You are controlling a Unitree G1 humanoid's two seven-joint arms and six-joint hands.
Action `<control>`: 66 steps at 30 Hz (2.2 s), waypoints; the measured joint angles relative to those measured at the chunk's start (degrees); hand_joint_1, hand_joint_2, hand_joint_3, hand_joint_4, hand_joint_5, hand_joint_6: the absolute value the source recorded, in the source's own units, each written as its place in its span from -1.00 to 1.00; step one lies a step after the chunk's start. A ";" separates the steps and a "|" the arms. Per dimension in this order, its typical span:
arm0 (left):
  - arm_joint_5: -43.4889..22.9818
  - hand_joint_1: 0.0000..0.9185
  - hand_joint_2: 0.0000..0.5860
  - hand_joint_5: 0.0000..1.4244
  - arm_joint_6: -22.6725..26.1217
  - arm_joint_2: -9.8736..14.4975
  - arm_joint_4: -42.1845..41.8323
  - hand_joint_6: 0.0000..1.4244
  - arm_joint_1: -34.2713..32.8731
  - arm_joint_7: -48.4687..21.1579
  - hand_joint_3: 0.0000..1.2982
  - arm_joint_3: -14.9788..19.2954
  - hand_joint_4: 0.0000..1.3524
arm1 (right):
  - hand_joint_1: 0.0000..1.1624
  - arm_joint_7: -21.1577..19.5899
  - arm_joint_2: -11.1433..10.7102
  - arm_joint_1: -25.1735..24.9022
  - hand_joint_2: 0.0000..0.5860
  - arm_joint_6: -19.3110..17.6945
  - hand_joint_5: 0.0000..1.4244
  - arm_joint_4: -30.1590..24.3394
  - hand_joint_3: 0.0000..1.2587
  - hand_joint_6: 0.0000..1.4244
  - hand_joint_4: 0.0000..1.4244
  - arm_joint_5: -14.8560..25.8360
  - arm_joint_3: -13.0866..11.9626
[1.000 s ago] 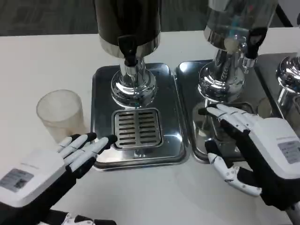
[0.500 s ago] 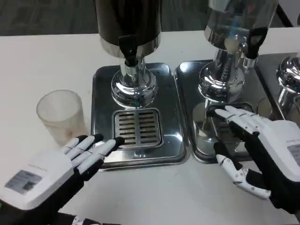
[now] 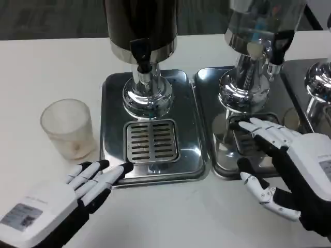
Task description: Grasp the cup under the faucet to collect the drink, then remove the cup.
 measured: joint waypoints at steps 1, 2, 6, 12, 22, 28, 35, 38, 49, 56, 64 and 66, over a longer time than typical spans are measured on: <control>0.20 -1.00 -0.89 -1.00 0.03 -0.19 0.00 -1.00 0.17 0.40 -1.00 0.15 -1.00 | -0.52 0.00 0.00 0.14 0.63 0.00 -0.73 -0.03 -0.64 -0.60 -0.77 0.00 0.00; 0.25 -1.00 -0.89 -1.00 0.05 -0.35 0.00 -1.00 0.23 0.63 -1.00 0.28 -1.00 | -0.52 0.00 0.00 0.24 0.63 0.00 -0.72 -0.03 -0.64 -0.60 -0.76 0.00 0.00; 0.28 -1.00 -0.89 -1.00 0.33 -1.92 0.30 -1.00 0.76 2.44 -1.00 1.12 -1.00 | -0.51 0.01 0.09 0.58 0.63 0.00 -0.70 -0.09 -0.61 -0.58 -0.74 0.00 0.00; -0.97 -1.00 -0.89 -1.00 0.38 -3.10 2.87 -1.00 0.86 4.49 -1.00 1.41 -1.00 | -0.50 0.06 0.64 0.82 0.66 0.01 -0.69 -0.10 -0.60 -0.58 -0.72 0.09 0.65; -8.50 -1.00 -1.00 -1.00 -3.34 -6.08 9.71 -0.96 -1.86 10.48 -1.00 1.89 -1.00 | -0.48 0.66 1.53 0.27 0.61 0.29 -0.67 -0.10 -0.58 -0.57 -0.71 0.61 1.56; -10.64 -1.00 -1.00 -1.00 -2.36 -6.38 12.98 -0.96 -5.55 10.69 -1.00 2.15 -1.00 | -0.47 1.34 2.01 -0.31 0.60 0.46 -0.67 -0.10 -0.57 -0.57 -0.71 0.95 2.16; -12.99 -1.00 -1.00 -1.00 0.43 -6.91 16.57 -0.92 -9.96 10.71 -1.00 2.28 -1.00 | -0.47 1.56 2.62 -0.56 0.60 1.10 -0.66 -0.10 -0.56 -0.57 -0.70 0.92 3.00; -13.94 -1.00 -1.00 -1.00 1.57 -7.11 18.53 -0.90 -11.92 10.73 -1.00 2.43 -1.00 | -0.46 1.56 2.97 -0.79 0.60 1.48 -0.66 -0.10 -0.55 -0.57 -0.70 0.83 3.51; -16.79 -1.00 -1.00 -1.00 5.56 -6.34 28.81 -0.88 -22.37 10.59 -1.00 1.54 -1.00 | -0.45 1.90 3.40 -1.59 0.62 2.30 -0.62 -0.11 -0.52 -0.55 -0.66 0.83 5.14; -17.44 -1.00 -1.00 -1.00 6.42 -5.04 35.74 -0.88 -28.24 8.91 -1.00 -1.06 -1.00 | -0.45 2.22 3.58 -1.32 0.63 2.89 -0.62 -0.23 -0.51 -0.55 -0.65 0.85 5.17; -20.13 -1.00 -1.00 -1.00 4.17 -3.47 44.82 -0.90 -34.29 4.51 -1.00 -3.84 -1.00 | -0.44 2.23 4.78 -0.98 0.63 4.31 -0.61 -0.98 -0.50 -0.55 -0.65 0.06 5.59; -20.77 -1.00 -1.00 -1.00 3.24 -3.12 46.81 -0.90 -35.41 3.86 -1.00 -4.05 -1.00 | -0.44 2.27 5.03 -1.01 0.63 4.68 -0.61 -1.02 -0.50 -0.54 -0.65 -0.23 5.95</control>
